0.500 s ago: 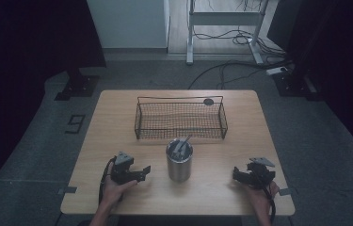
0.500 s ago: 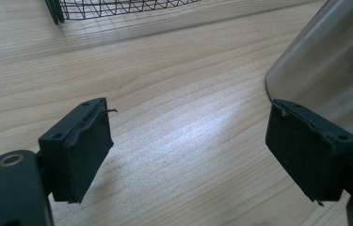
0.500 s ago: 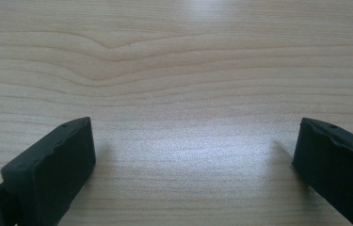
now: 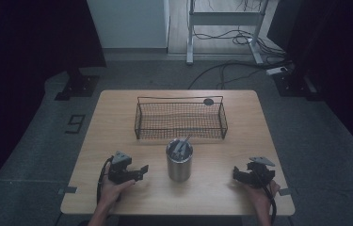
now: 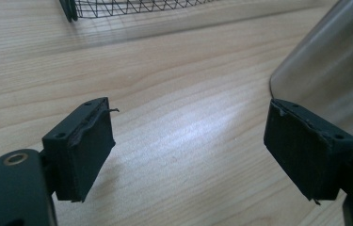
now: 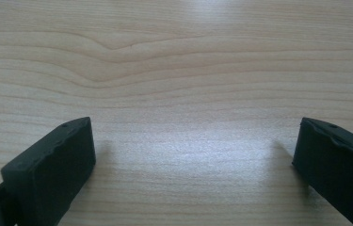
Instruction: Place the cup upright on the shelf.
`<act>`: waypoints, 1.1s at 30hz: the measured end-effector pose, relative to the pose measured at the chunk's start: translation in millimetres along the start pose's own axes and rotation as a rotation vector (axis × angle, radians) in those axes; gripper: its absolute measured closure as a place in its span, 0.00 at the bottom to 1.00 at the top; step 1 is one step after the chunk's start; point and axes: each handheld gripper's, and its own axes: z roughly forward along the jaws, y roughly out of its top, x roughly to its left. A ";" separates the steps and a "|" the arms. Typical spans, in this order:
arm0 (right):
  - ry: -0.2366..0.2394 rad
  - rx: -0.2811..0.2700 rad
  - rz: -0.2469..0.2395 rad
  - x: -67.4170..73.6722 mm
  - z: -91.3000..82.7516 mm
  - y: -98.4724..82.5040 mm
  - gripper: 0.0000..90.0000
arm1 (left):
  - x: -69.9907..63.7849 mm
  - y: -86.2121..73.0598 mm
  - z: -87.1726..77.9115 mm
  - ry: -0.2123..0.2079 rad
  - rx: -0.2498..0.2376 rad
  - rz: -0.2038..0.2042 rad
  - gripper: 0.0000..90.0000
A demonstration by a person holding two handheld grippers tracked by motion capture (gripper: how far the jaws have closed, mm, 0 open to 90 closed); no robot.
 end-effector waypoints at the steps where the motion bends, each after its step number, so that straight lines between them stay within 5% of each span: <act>1: 0.000 -0.001 -0.001 -0.5 0.0 -0.2 0.00 | -0.3 -0.7 -0.8 0.003 0.002 0.005 0.18; 14: -0.008 -0.008 0.011 -2.9 -2.2 -2.0 0.02 | -0.9 -2.1 -1.4 0.000 -0.011 0.009 0.18; 33: -0.020 -0.010 0.021 -4.9 -5.0 -4.5 0.02 | -21.1 23.3 -23.0 -0.091 -0.090 0.049 0.20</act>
